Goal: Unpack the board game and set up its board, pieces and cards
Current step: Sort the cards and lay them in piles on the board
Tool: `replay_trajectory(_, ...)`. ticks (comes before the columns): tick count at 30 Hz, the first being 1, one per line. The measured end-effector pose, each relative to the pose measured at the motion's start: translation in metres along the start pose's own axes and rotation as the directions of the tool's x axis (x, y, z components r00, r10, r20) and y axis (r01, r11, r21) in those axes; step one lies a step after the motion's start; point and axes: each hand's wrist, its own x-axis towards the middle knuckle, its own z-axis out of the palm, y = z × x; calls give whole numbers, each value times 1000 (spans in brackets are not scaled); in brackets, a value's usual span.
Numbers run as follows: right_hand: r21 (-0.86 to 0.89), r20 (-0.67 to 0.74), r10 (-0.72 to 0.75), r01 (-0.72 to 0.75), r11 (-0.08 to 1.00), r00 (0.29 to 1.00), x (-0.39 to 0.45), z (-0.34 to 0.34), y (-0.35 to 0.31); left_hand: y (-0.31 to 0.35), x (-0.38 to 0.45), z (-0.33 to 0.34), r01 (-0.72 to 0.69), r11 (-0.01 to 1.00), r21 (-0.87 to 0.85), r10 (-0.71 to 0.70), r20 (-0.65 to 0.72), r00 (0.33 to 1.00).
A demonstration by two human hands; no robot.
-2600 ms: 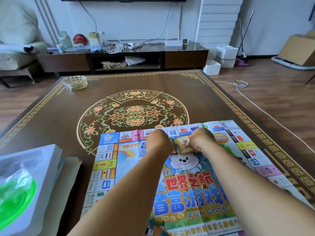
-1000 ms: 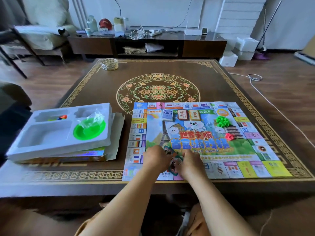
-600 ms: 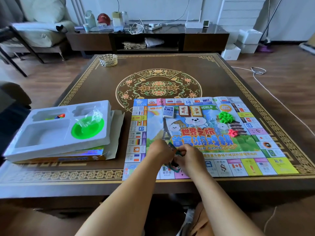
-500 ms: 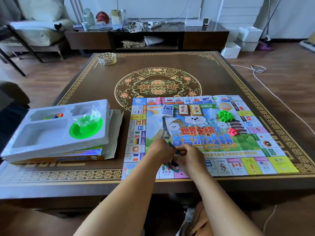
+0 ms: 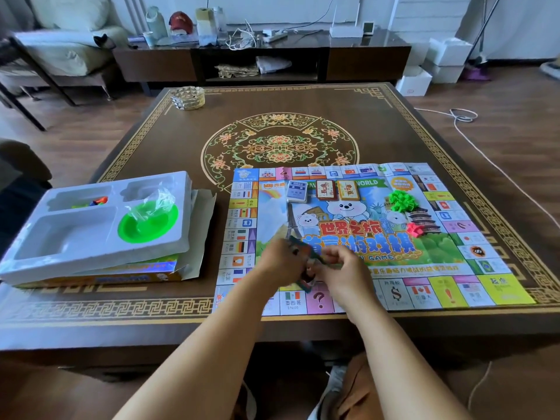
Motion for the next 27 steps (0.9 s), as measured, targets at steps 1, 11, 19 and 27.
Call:
replay_trajectory(1, 59, -30, 2, -1, 998, 1000, 3, -3, -2, -5, 4, -4, -6, 987, -164, -4, -56, 998)
replay_trajectory(11, 450, 97, -78, 26, 893, 992, 20, 19, -30, -14, 19, -6, -314, 725, -613, 168, -284, 944)
replay_trajectory(19, -581, 232, -6, 143, 801, 973, 20, 4, -16, -38, 35, -2, -73, 687, -723, -137, -228, 964)
replay_trajectory(27, -623, 219, 160, 12, 782, 962, 28, 5, -22, -41, 38, -12, -57, 728, -683, -138, -228, 964)
